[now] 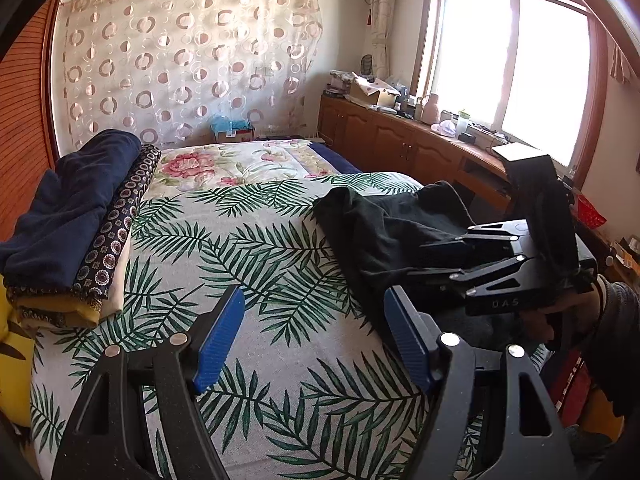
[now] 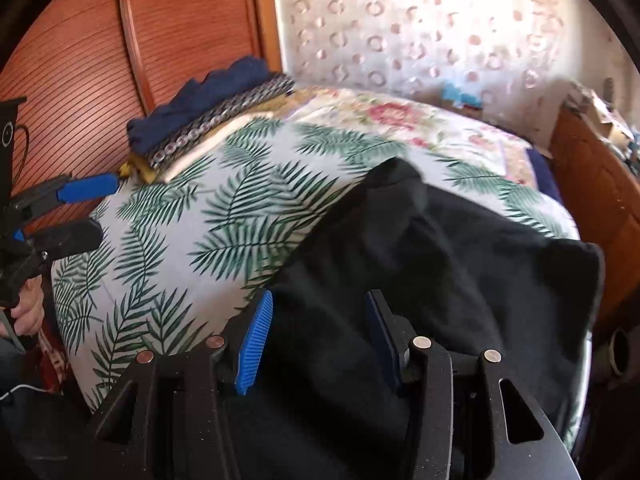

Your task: Fold small clothes

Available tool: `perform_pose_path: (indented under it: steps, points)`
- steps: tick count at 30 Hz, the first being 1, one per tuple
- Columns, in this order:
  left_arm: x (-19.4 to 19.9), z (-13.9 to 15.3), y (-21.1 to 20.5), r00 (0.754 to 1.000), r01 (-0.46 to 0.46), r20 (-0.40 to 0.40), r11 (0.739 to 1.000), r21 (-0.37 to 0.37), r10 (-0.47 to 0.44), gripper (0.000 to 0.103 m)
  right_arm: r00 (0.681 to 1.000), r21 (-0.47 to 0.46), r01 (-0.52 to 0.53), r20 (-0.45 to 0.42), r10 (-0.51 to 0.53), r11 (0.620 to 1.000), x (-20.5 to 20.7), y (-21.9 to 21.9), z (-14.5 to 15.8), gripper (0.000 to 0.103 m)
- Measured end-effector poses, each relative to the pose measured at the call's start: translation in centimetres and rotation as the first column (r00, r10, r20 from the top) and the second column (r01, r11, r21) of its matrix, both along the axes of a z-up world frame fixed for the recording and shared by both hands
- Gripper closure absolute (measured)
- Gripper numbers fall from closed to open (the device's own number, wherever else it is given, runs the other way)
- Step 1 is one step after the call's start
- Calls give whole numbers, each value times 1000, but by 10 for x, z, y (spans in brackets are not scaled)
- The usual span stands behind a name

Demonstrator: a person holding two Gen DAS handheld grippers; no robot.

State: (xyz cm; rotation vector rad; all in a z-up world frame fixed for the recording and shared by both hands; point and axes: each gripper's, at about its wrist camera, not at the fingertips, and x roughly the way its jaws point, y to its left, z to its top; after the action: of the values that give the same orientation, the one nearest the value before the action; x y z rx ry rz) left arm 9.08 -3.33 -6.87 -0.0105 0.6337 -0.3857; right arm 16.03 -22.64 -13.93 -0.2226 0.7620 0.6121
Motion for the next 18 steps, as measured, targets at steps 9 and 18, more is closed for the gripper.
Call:
perform_pose_path:
  steps: [9,18]
  points:
    - [-1,-5,2,1000,-2,-14,1000,-9,1,30,998,-55,-42,-49,39,998,10,27,-19,53]
    - [-1,-8,-2,1000,10,-24,1000,-10,-10,30,999,-33,-31,-42,29,999,15,12,-13,92]
